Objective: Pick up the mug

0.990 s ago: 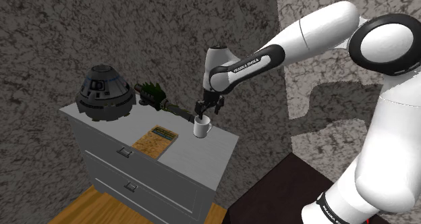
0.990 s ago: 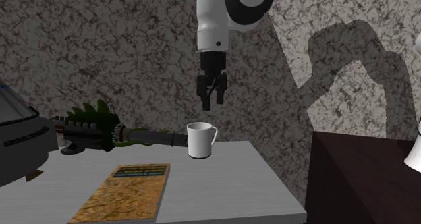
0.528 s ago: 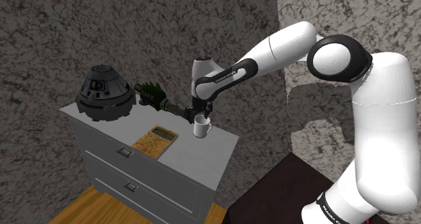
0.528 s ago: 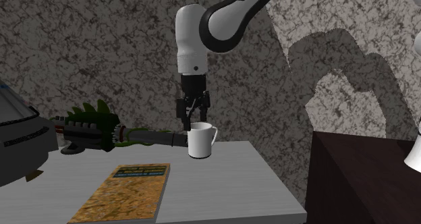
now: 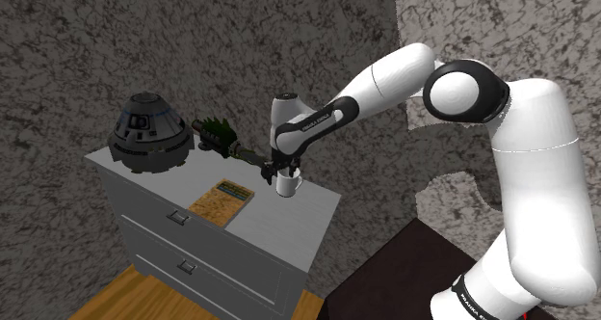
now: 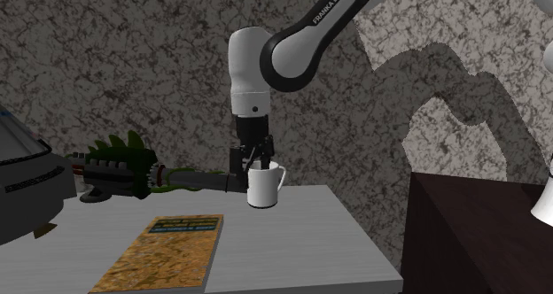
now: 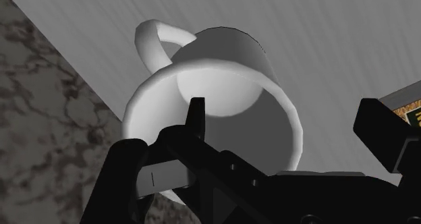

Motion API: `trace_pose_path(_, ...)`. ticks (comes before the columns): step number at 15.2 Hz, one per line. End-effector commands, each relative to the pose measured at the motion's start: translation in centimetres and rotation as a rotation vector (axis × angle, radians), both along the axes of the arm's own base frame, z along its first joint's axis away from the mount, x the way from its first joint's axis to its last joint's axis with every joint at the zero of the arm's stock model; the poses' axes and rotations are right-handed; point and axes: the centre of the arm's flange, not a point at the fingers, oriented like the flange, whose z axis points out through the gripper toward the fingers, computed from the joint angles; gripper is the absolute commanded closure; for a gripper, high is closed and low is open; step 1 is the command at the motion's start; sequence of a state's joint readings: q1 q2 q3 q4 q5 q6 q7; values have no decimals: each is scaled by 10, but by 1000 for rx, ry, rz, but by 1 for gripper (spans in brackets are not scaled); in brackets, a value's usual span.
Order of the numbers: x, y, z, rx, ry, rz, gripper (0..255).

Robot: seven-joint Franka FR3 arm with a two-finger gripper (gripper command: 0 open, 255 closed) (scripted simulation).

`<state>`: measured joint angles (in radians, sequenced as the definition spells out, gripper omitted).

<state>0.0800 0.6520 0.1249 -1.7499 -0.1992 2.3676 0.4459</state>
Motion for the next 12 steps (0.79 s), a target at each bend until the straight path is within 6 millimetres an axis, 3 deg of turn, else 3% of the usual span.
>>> trace_pose_path(1,0,0,-1,0,-1,0,255)
trace_pose_path(10,0,0,-2,0,-1,0,255)
trace_pose_path(12,0,0,9,0,-1,0,255)
